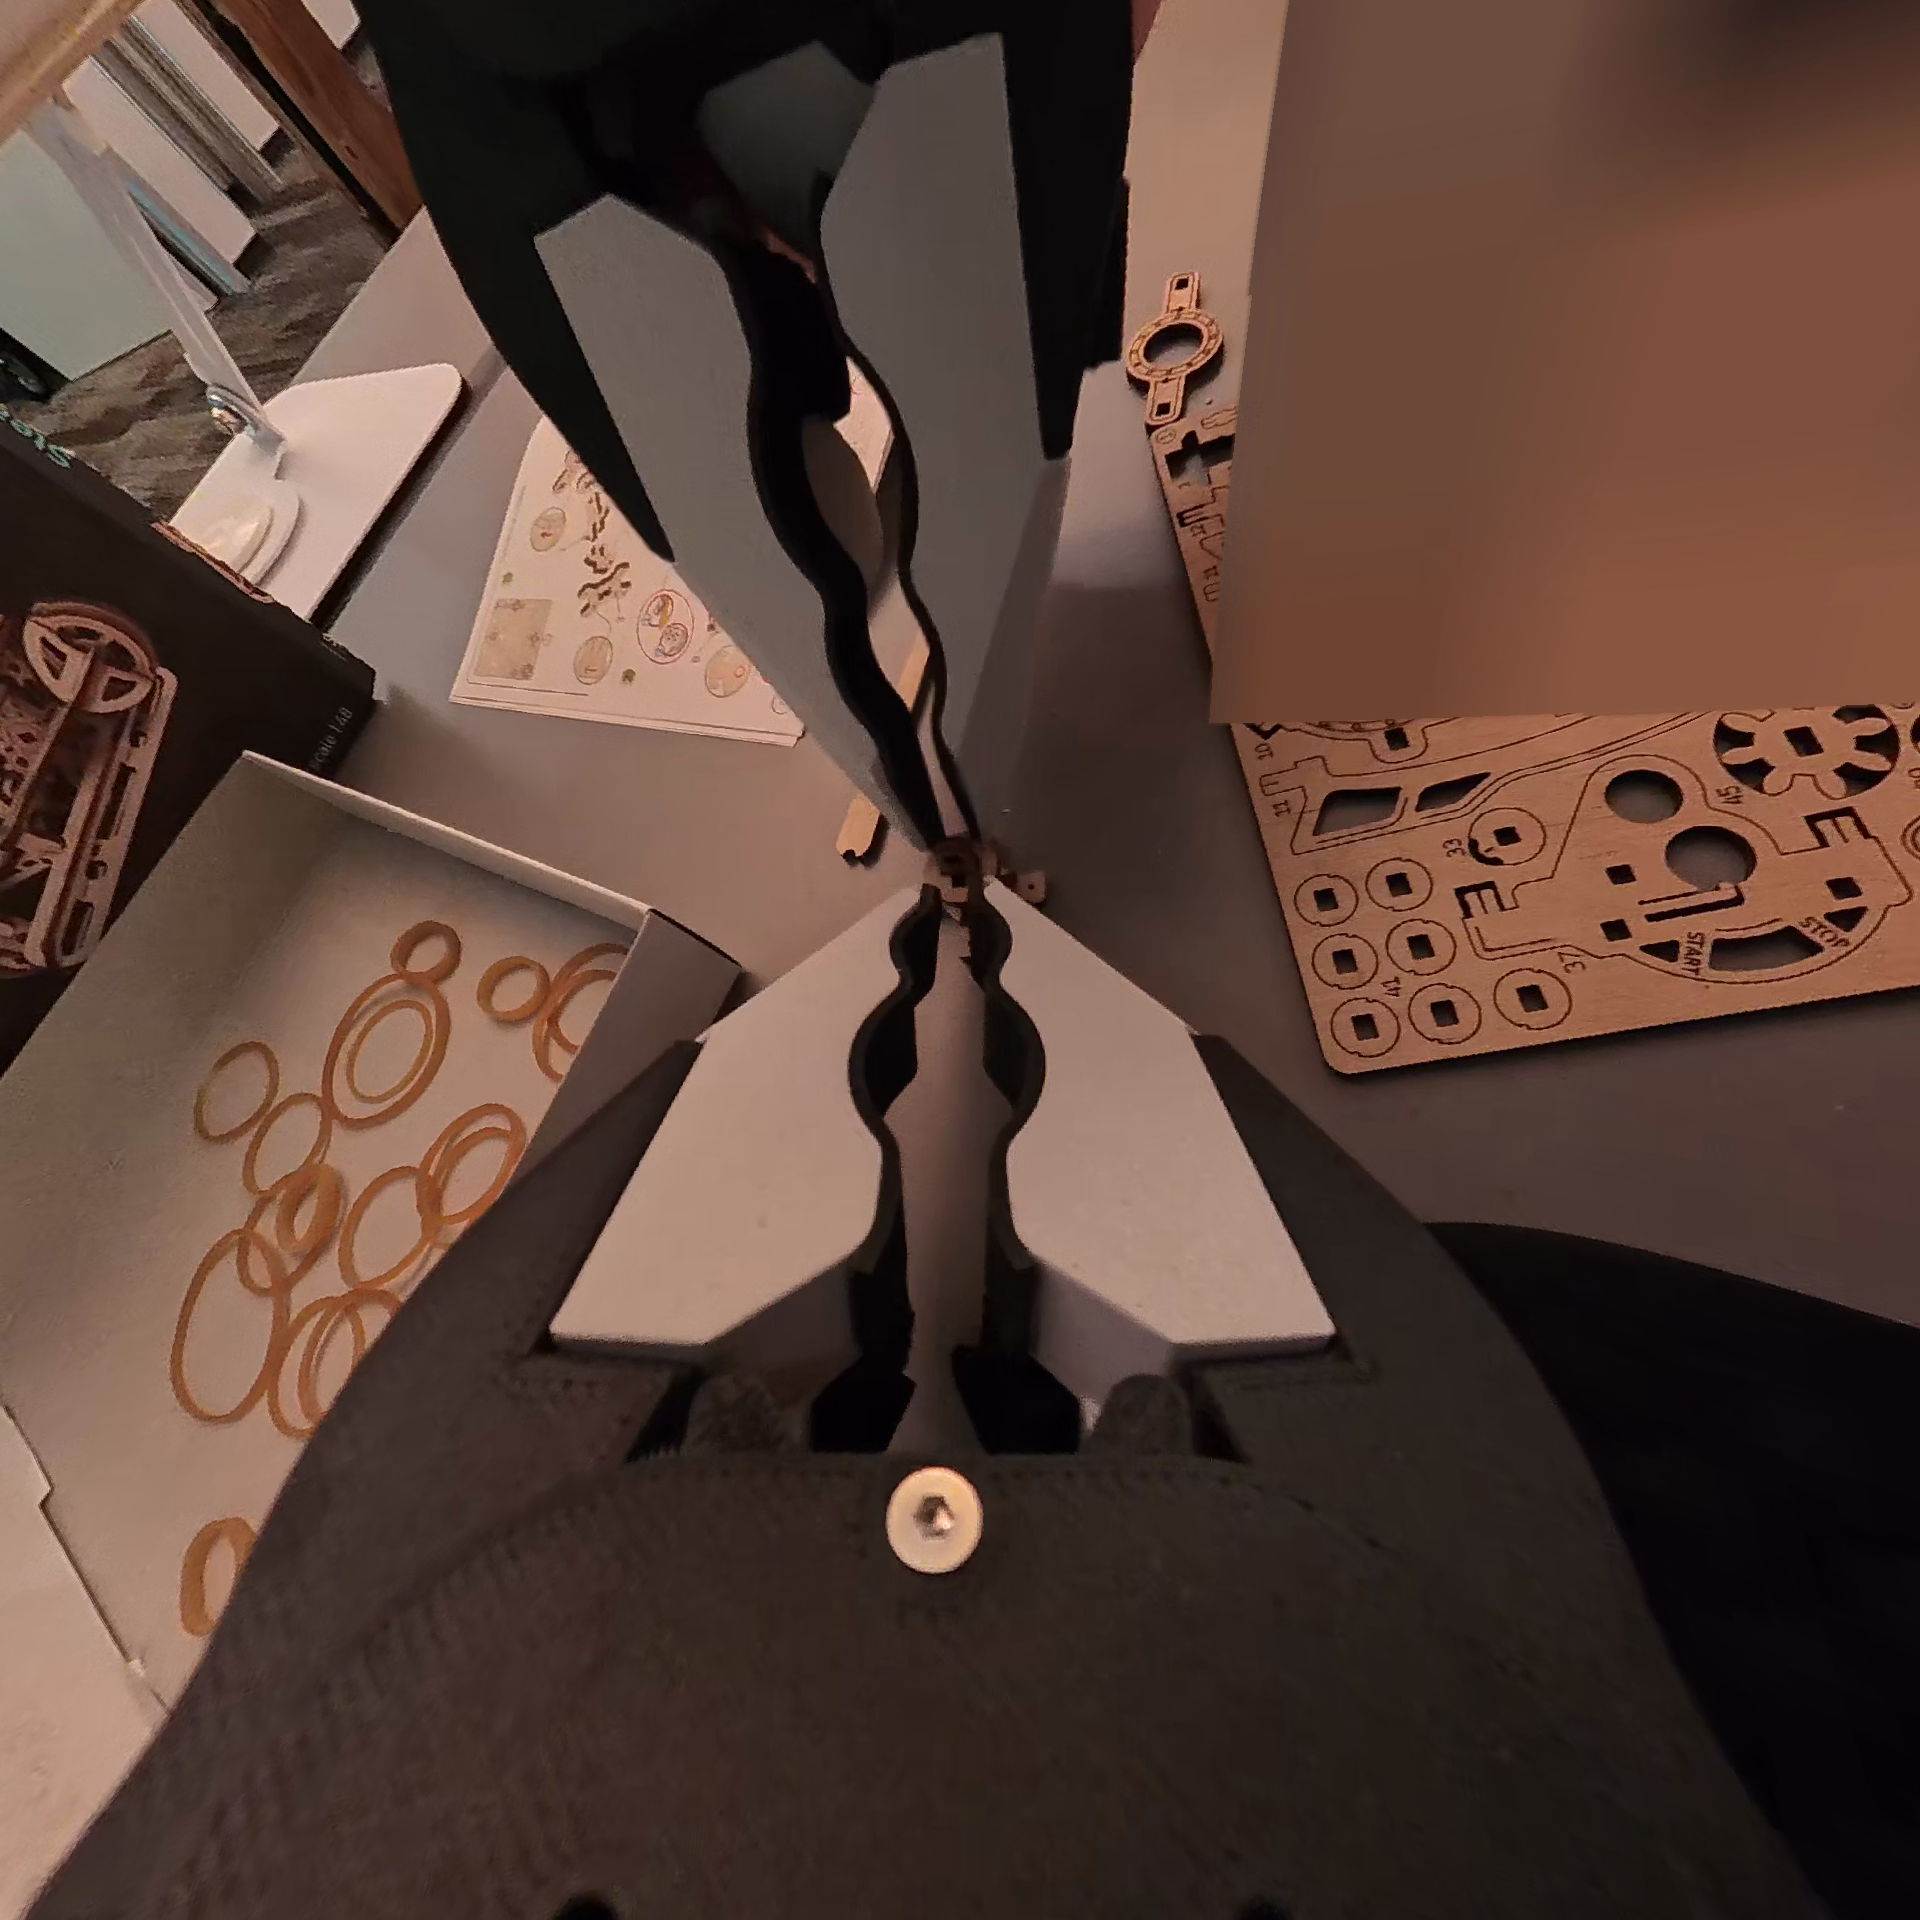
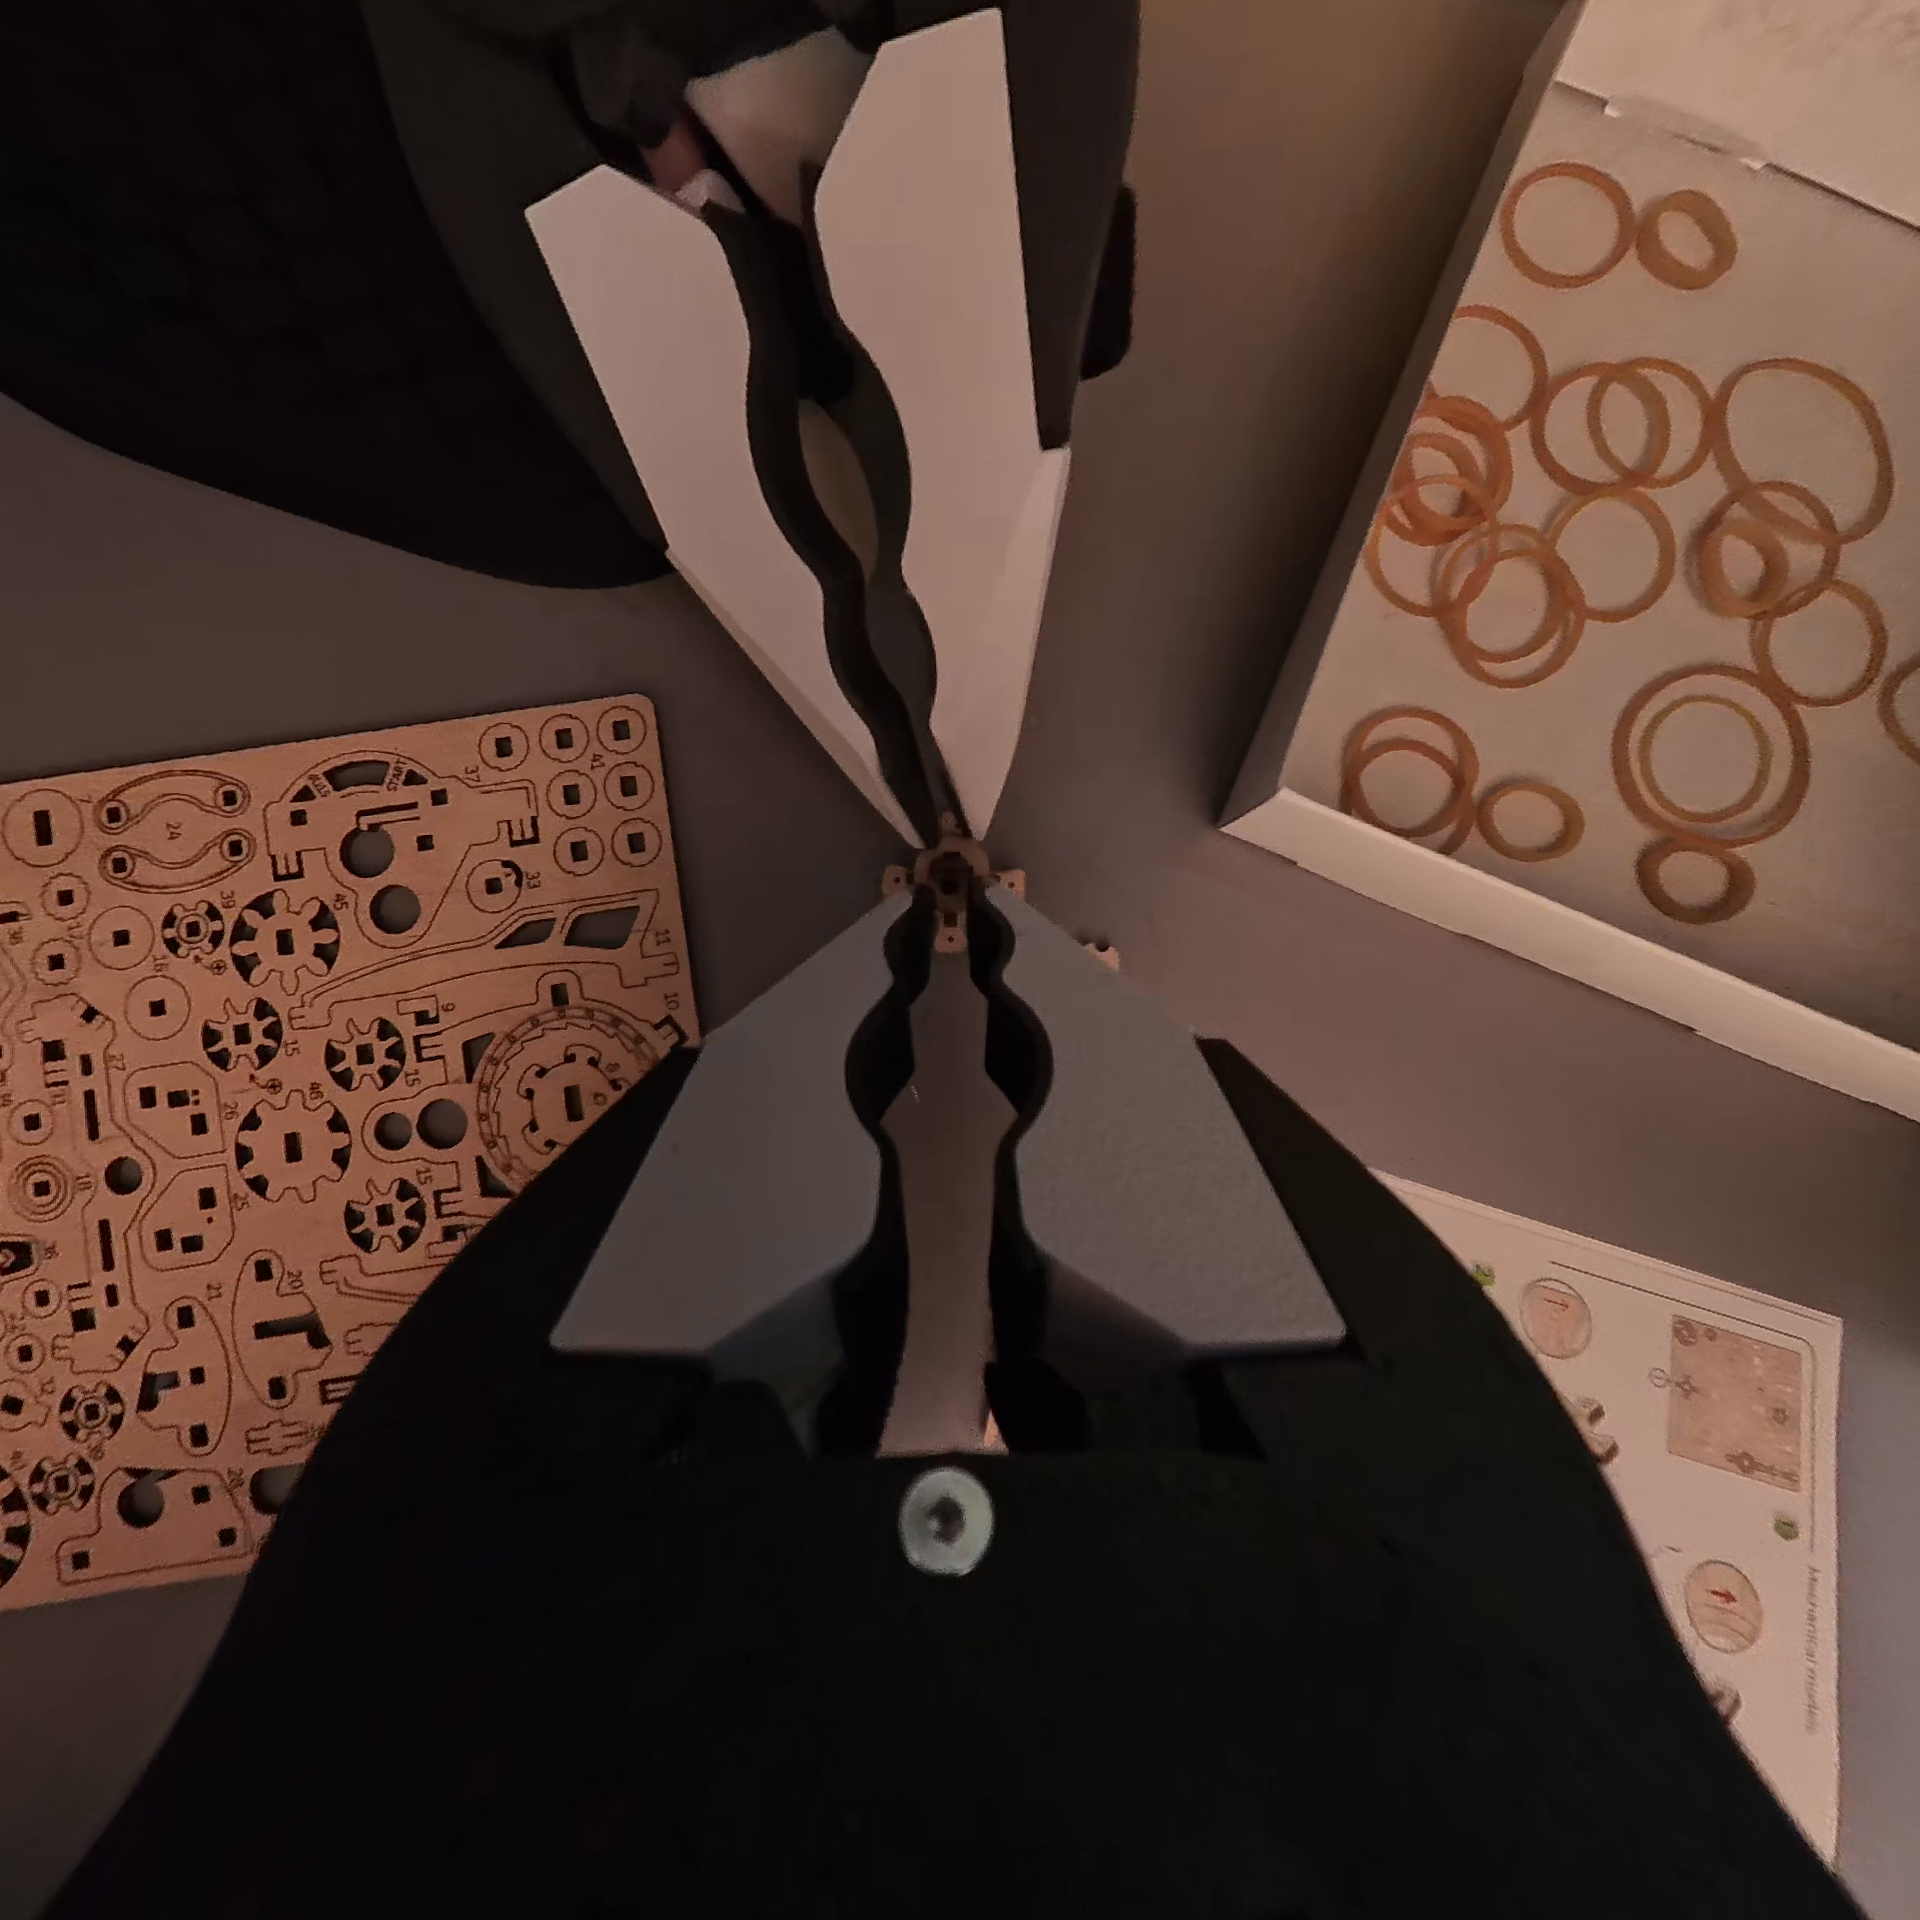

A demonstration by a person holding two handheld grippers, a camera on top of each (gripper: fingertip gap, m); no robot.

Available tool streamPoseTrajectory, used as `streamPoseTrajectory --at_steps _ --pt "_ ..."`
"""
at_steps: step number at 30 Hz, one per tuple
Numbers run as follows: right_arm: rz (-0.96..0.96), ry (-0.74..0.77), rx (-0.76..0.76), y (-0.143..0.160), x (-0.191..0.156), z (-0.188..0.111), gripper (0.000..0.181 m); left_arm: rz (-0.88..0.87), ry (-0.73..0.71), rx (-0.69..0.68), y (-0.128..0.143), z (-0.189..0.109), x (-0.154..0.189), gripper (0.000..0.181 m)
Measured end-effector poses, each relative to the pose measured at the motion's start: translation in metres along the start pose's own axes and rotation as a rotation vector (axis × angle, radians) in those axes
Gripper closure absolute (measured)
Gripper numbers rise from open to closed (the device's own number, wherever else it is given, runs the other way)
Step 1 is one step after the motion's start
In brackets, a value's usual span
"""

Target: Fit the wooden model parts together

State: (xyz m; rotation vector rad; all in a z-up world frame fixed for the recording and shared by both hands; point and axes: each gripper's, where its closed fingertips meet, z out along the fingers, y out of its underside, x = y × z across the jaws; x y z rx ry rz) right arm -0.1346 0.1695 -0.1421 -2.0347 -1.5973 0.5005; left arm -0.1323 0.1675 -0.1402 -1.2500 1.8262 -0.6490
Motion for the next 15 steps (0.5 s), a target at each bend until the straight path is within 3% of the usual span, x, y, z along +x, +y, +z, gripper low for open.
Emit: streamPoseTrajectory --at_steps 15 --pt "0.017 -0.028 0.018 0.0004 -0.0011 -0.0003 0.177 0.002 0.007 0.004 -0.0025 0.0017 0.0025 0.179"
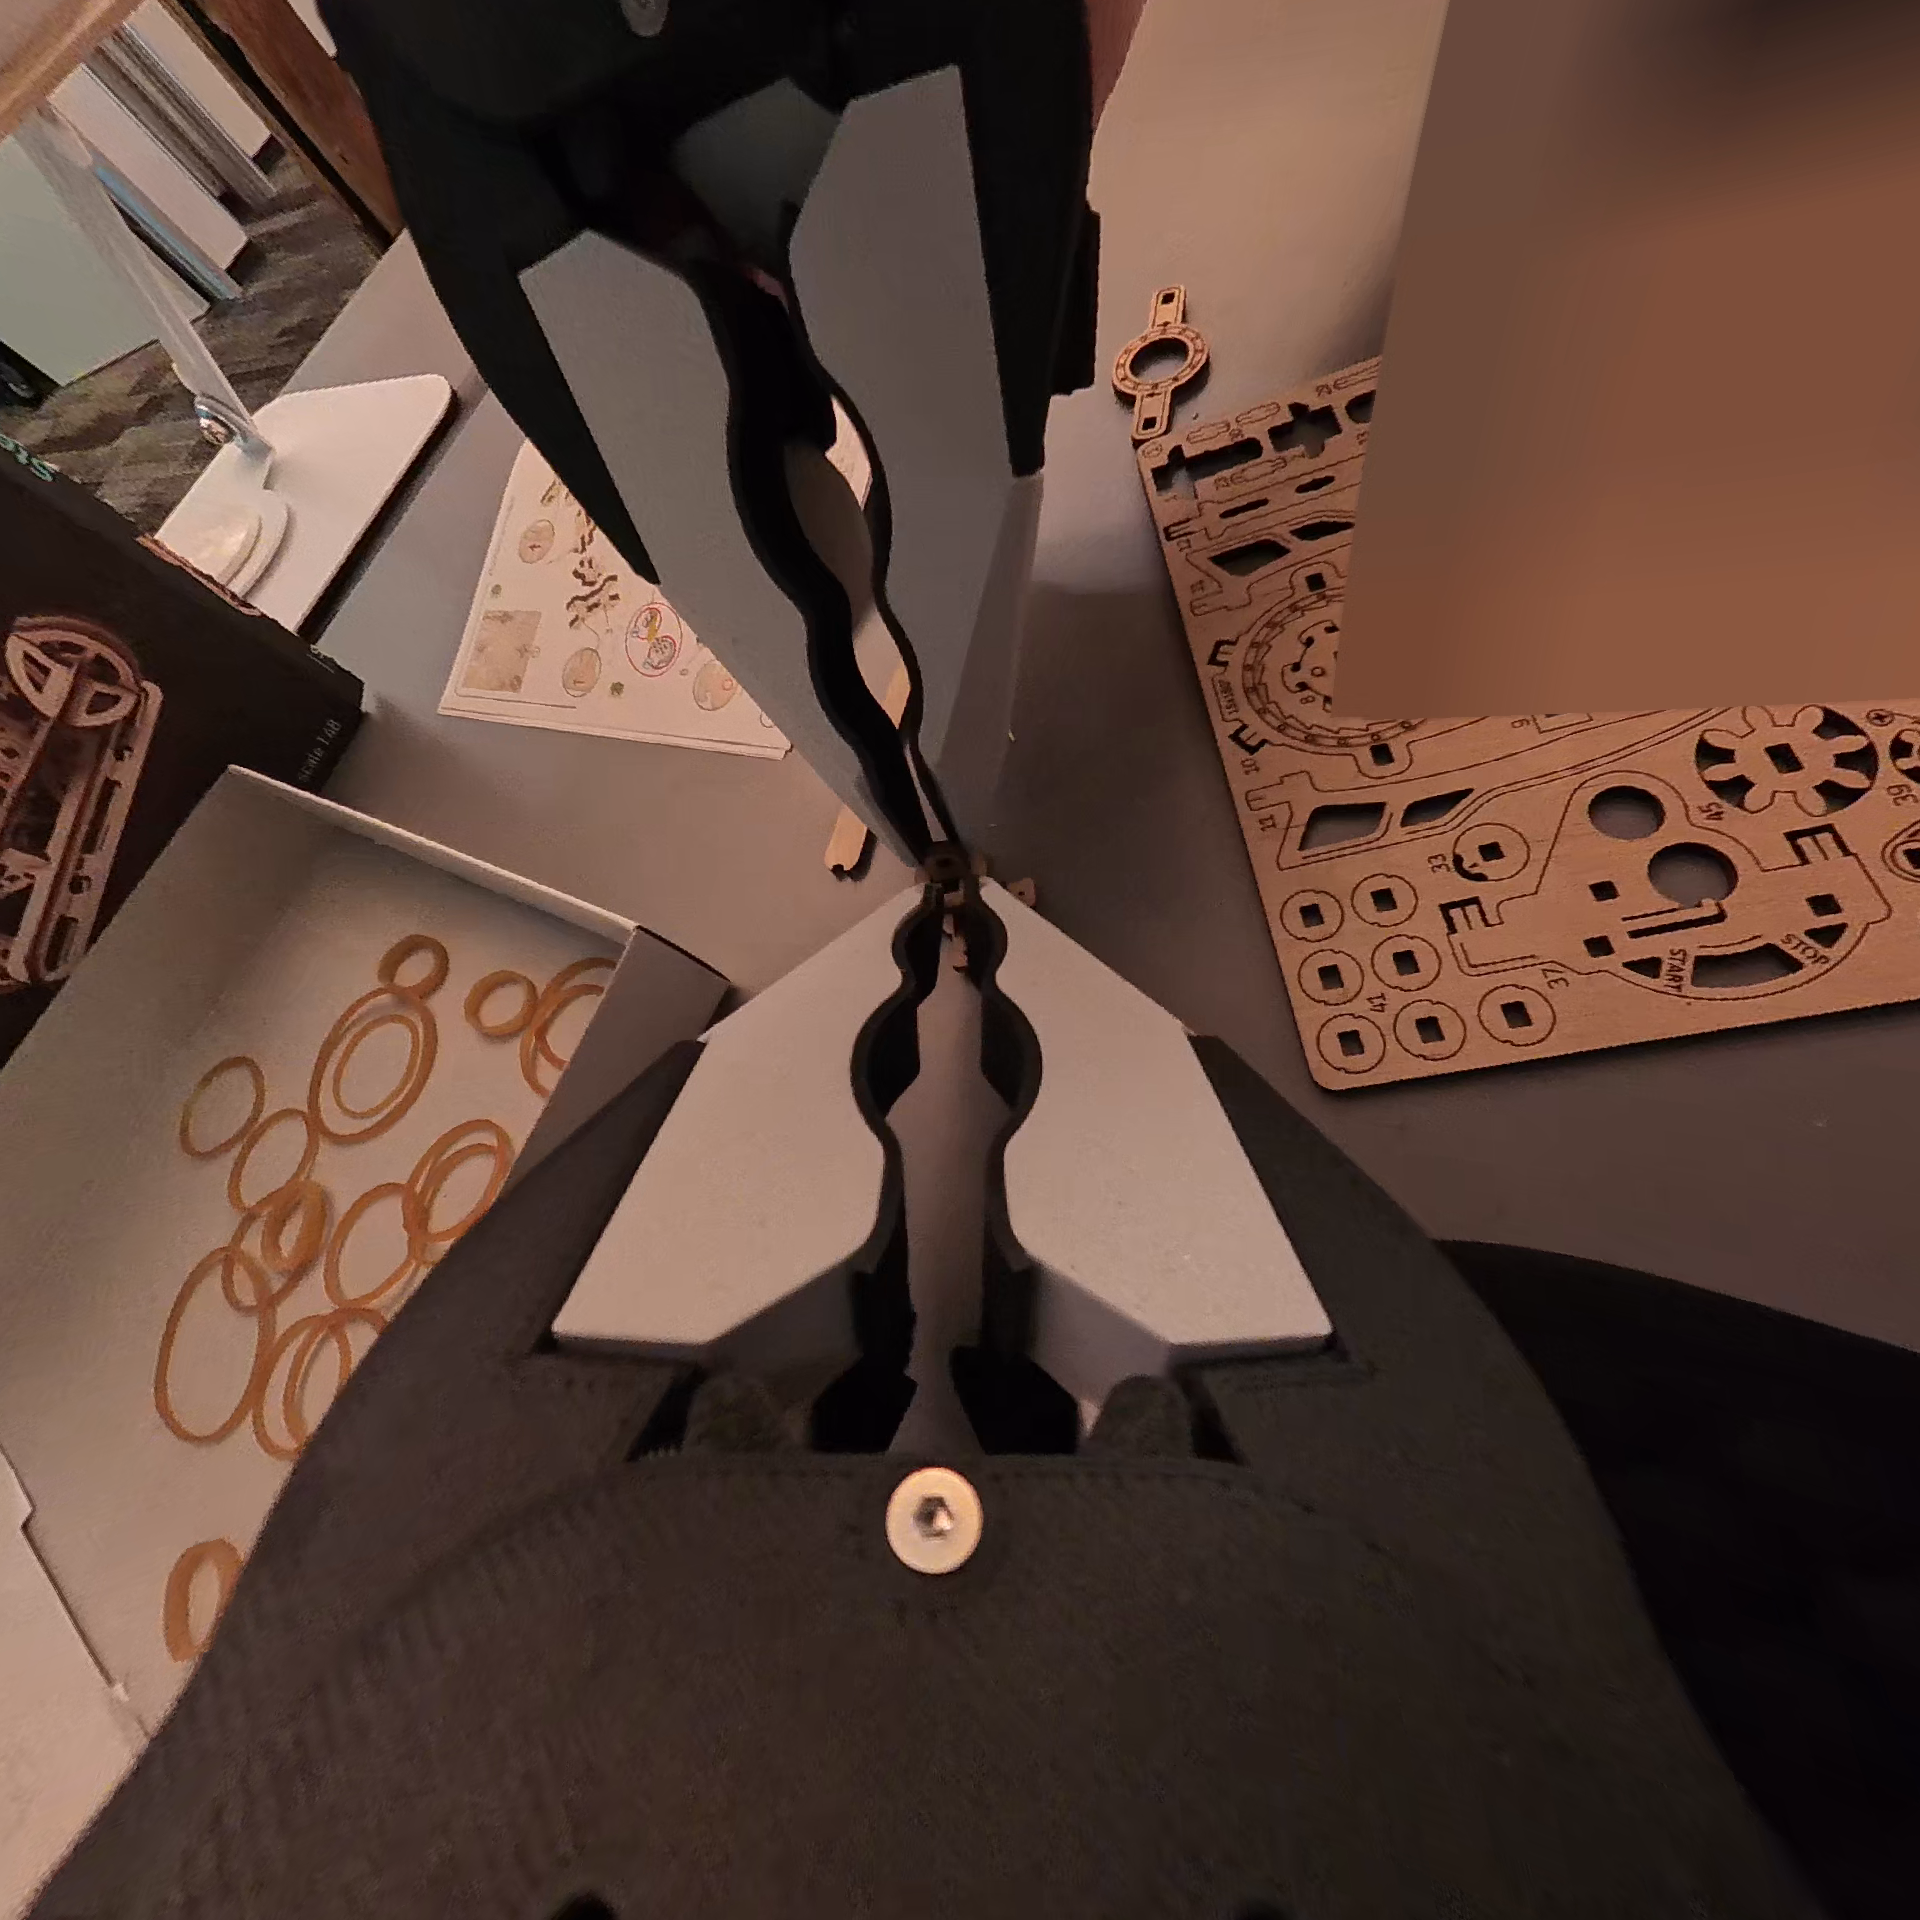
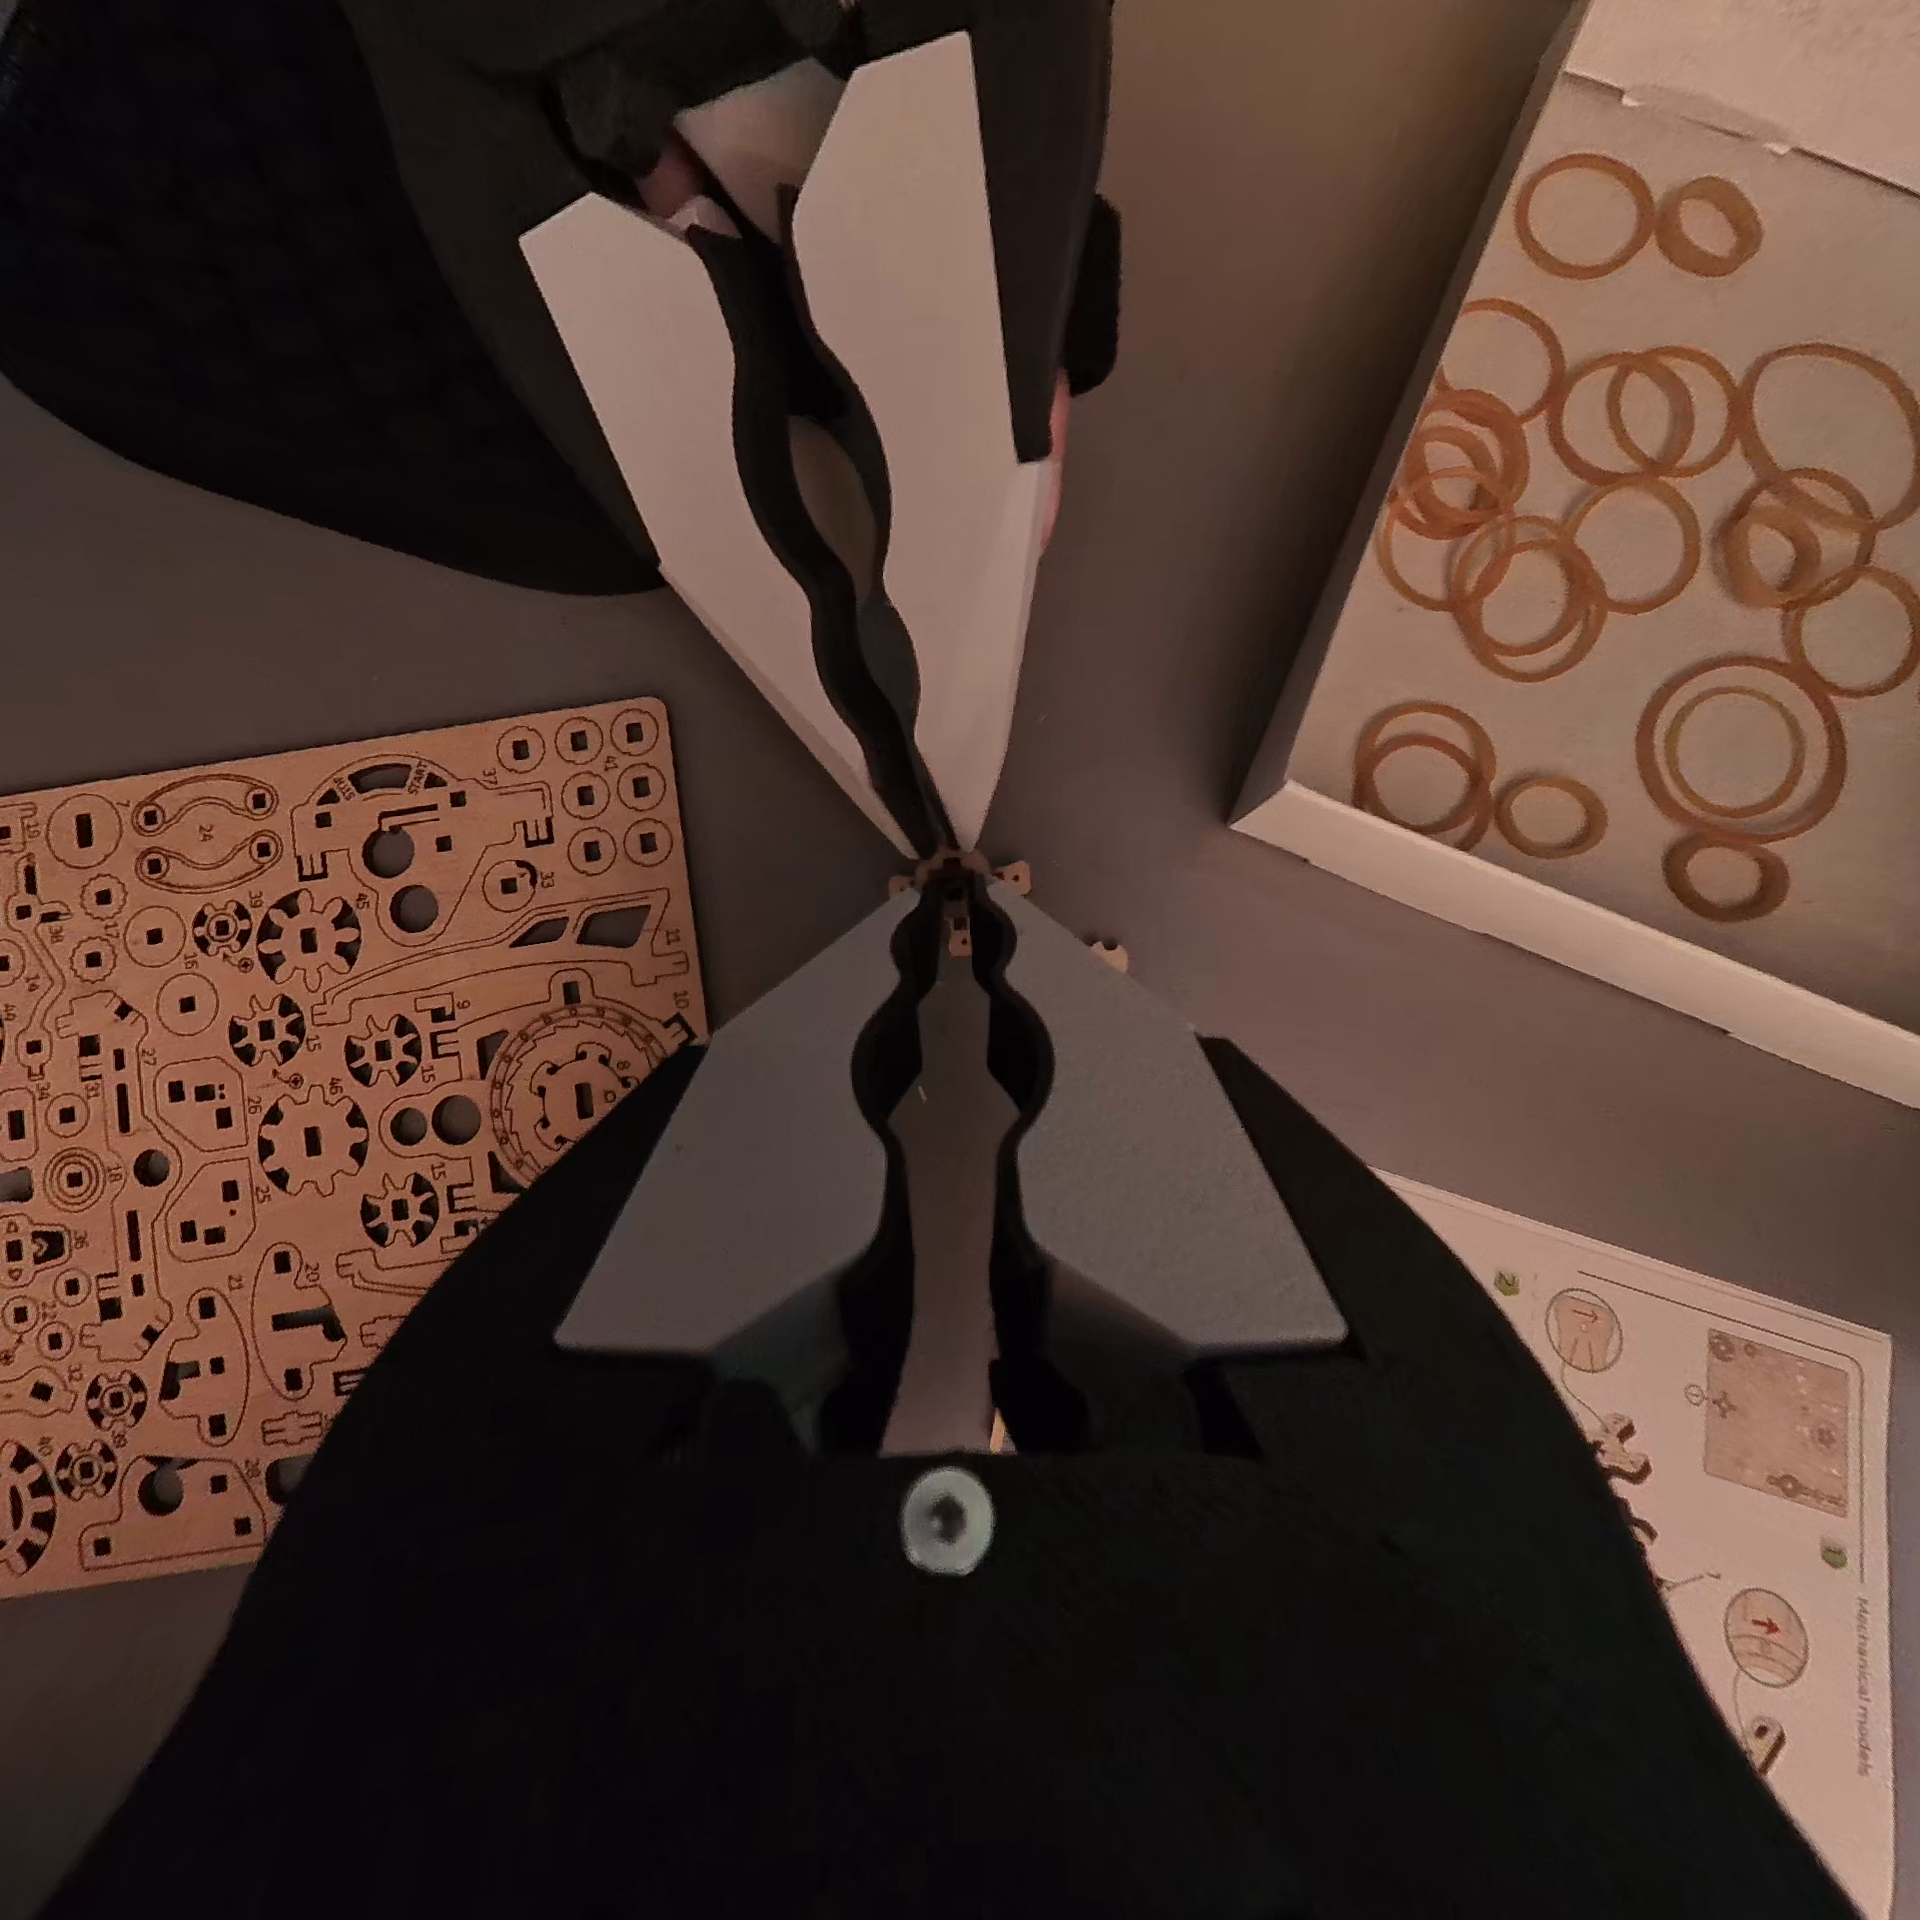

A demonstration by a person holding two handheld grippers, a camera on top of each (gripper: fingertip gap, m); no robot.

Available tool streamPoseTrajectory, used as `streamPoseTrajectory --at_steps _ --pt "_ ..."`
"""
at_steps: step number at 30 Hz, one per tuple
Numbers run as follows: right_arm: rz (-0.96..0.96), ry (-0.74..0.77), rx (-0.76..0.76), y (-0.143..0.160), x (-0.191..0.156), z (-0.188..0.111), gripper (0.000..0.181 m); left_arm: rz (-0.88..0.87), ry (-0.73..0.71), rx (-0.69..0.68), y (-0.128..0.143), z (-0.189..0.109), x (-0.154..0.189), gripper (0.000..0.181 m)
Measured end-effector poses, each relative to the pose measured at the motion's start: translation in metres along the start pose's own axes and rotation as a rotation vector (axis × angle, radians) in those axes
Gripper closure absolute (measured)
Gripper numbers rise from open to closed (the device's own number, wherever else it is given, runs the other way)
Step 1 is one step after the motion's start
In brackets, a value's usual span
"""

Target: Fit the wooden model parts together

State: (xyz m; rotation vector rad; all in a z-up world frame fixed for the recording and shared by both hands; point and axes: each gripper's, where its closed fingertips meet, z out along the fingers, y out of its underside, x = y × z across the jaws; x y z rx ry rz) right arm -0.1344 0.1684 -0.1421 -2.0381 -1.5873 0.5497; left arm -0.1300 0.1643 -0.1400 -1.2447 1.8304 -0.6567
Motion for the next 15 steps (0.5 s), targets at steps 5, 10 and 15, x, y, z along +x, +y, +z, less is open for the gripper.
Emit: streamPoseTrajectory --at_steps 5,10,15 --pt "-0.002 0.001 -0.009 0.0007 0.0001 -0.0002 0.176 -0.006 -0.001 -0.001 -0.0008 0.0007 0.0001 0.179" --pt "-0.015 0.01 -0.035 0.0008 -0.0002 -0.0001 0.176 -0.009 -0.006 -0.003 -0.0009 0.0008 0.0 0.178" --pt "-0.035 0.002 -0.084 0.0004 -0.0003 0.0003 0.176 -0.016 -0.003 -0.006 -0.0005 0.0006 0.0003 0.178"
